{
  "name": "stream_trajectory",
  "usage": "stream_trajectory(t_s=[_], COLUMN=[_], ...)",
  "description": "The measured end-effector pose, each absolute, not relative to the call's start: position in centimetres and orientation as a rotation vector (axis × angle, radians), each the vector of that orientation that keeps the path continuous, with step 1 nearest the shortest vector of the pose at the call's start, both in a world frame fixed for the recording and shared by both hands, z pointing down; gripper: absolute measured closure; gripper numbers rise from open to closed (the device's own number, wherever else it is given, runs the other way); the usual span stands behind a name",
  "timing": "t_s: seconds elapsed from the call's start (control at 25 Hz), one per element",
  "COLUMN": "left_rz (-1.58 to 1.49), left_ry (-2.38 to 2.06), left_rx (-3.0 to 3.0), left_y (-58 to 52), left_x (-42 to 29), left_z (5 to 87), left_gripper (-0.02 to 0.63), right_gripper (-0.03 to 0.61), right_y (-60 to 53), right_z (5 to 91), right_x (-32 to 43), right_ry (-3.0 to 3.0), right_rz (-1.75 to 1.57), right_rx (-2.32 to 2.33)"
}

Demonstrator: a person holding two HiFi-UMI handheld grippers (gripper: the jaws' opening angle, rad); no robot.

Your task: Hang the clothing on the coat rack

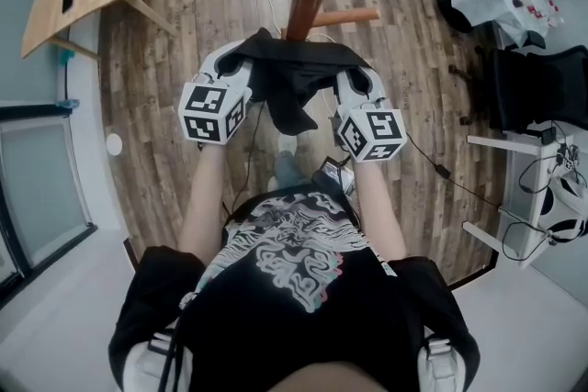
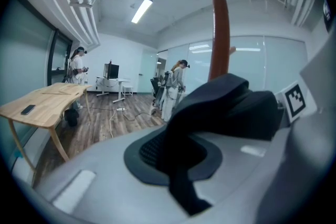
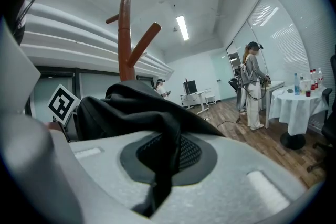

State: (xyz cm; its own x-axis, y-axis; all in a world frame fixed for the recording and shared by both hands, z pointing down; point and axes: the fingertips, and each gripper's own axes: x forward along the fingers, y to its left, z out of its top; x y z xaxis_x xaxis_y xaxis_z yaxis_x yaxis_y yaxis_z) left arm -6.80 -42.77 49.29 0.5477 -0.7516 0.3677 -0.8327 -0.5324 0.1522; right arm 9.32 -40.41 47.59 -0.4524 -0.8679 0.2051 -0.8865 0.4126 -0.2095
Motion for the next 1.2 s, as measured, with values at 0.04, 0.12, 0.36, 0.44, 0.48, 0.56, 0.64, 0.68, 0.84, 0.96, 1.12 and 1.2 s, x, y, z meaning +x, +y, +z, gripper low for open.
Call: stream_trajectory(t_s=[0.04,0.12,0.36,0.44,0.48,0.56,0.64,0.68,0.84,0.96,1.12,1.2], left_rz=[0.371,0.375,0.424,0.445,0.451,0.461,0.472,0.479,0.496,0.518,0.529,0.526], left_ry=[-1.31,-1.311,-1.324,-1.308,-1.298,-1.289,-1.291,-1.292,-1.293,-1.301,-1.302,-1.304], left_rx=[2.479,2.482,2.493,2.495,2.493,2.486,2.482,2.483,2.478,2.464,2.455,2.456], left_y=[-42.8,-42.7,-42.5,-42.3,-42.1,-41.8,-41.6,-41.6,-41.2,-40.7,-39.9,-39.5], left_x=[-6.8,-6.8,-6.7,-6.6,-6.6,-6.6,-6.5,-6.5,-6.6,-6.7,-7.0,-7.1], left_z=[49.3,49.4,49.3,49.4,49.4,49.6,49.6,49.6,49.6,50.1,50.6,50.5], left_gripper=[0.604,0.604,0.603,0.603,0.603,0.601,0.6,0.6,0.58,0.53,0.518,0.517], right_gripper=[0.577,0.575,0.574,0.563,0.559,0.552,0.552,0.551,0.494,0.486,0.486,0.486], right_y=[-40.3,-40.1,-40.2,-40.2,-40.1,-39.9,-39.7,-39.6,-39.1,-38.4,-37.3,-36.9], right_z=[47.6,47.8,47.8,47.9,48.0,48.0,48.0,48.0,48.5,49.0,49.5,49.6], right_x=[9.4,9.5,9.6,9.4,9.3,9.1,9.2,9.3,9.5,9.5,9.3,9.3], right_ry=[-2.585,-2.58,-2.582,-2.583,-2.583,-2.589,-2.6,-2.604,-2.596,-2.584,-2.576,-2.572], right_rz=[0.444,0.443,0.468,0.482,0.485,0.494,0.51,0.521,0.559,0.568,0.583,0.585], right_rx=[1.61,1.614,1.637,1.619,1.604,1.577,1.56,1.554,1.529,1.52,1.524,1.528])
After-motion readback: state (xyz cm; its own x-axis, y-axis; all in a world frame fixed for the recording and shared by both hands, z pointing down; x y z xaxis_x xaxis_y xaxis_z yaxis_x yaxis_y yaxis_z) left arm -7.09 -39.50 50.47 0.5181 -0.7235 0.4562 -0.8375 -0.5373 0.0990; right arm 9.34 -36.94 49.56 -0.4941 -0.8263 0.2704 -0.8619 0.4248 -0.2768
